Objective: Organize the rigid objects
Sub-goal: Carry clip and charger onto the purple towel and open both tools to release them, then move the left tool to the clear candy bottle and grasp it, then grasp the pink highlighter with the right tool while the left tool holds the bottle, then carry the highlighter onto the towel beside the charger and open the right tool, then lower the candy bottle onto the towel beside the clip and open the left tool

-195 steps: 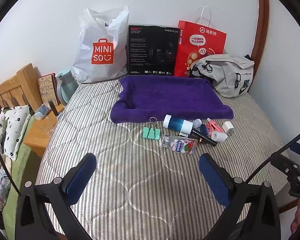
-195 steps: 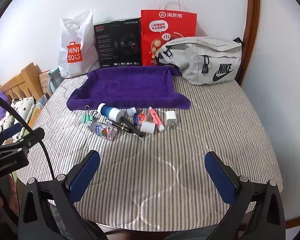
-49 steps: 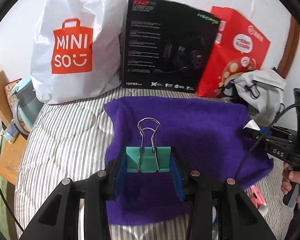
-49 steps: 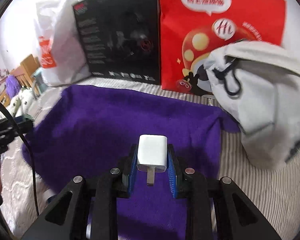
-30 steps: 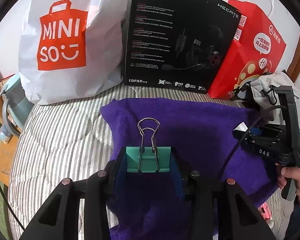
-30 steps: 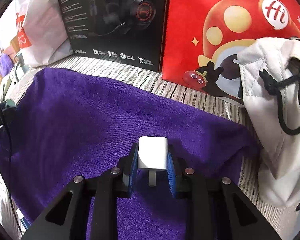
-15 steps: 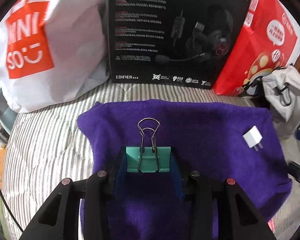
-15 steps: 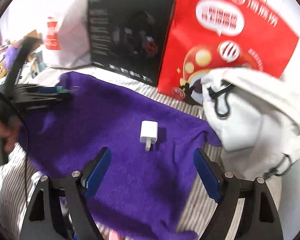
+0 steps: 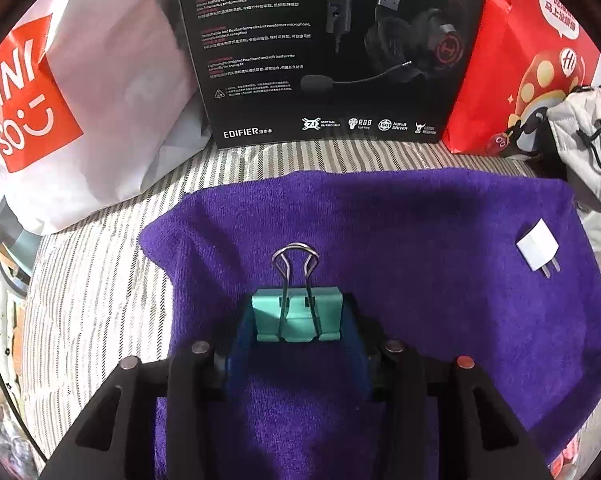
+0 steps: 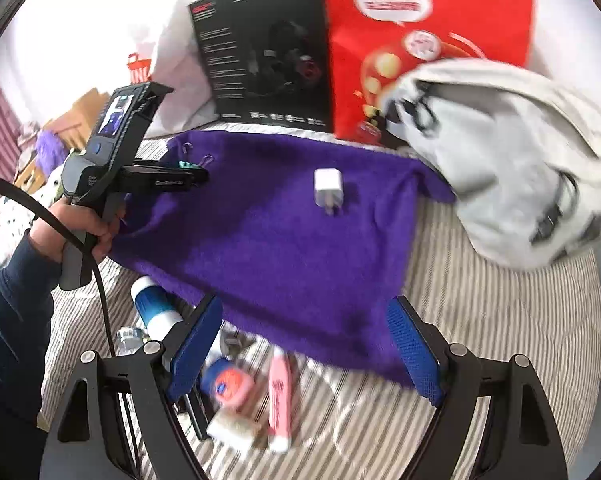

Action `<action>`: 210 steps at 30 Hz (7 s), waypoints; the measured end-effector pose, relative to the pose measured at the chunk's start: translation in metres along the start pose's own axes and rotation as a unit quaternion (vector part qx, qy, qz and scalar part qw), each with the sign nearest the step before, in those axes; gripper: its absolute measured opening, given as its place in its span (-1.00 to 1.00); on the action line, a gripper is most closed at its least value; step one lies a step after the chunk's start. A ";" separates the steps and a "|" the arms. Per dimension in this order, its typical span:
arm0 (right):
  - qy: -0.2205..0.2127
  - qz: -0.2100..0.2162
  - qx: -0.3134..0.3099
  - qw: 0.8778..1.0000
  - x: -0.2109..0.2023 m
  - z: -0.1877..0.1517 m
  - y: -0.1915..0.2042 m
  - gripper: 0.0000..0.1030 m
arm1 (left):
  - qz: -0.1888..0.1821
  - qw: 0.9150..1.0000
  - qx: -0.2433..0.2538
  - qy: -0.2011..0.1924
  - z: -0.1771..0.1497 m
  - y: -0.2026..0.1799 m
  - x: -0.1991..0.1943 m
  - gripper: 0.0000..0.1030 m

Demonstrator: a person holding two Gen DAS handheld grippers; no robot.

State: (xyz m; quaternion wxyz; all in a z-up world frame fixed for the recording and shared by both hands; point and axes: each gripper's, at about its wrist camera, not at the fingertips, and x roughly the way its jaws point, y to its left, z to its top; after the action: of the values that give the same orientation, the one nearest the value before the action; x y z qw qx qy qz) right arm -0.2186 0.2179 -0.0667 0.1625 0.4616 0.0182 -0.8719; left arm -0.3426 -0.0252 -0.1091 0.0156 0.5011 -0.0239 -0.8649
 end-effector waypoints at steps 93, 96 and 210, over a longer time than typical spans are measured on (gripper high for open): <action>0.018 -0.060 -0.065 0.996 0.037 -0.077 -0.001 -0.42 | -0.086 0.993 0.075 0.007 -0.198 -0.064 -0.118 -0.19; 0.031 -0.042 -0.068 0.996 0.035 -0.078 0.003 -0.58 | -0.084 0.994 0.075 0.006 -0.197 -0.064 -0.118 -0.19; 0.002 -0.079 -0.015 0.997 0.057 0.044 -0.011 0.09 | -0.036 0.999 0.025 0.013 -0.057 0.000 -0.031 -0.22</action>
State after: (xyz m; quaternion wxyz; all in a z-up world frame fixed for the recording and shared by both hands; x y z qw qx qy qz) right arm -0.2869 0.2053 -0.0889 0.1004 0.4578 0.0676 -0.8808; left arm -0.2776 -0.0254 -0.1101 -0.0279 0.5128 -0.0267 -0.8576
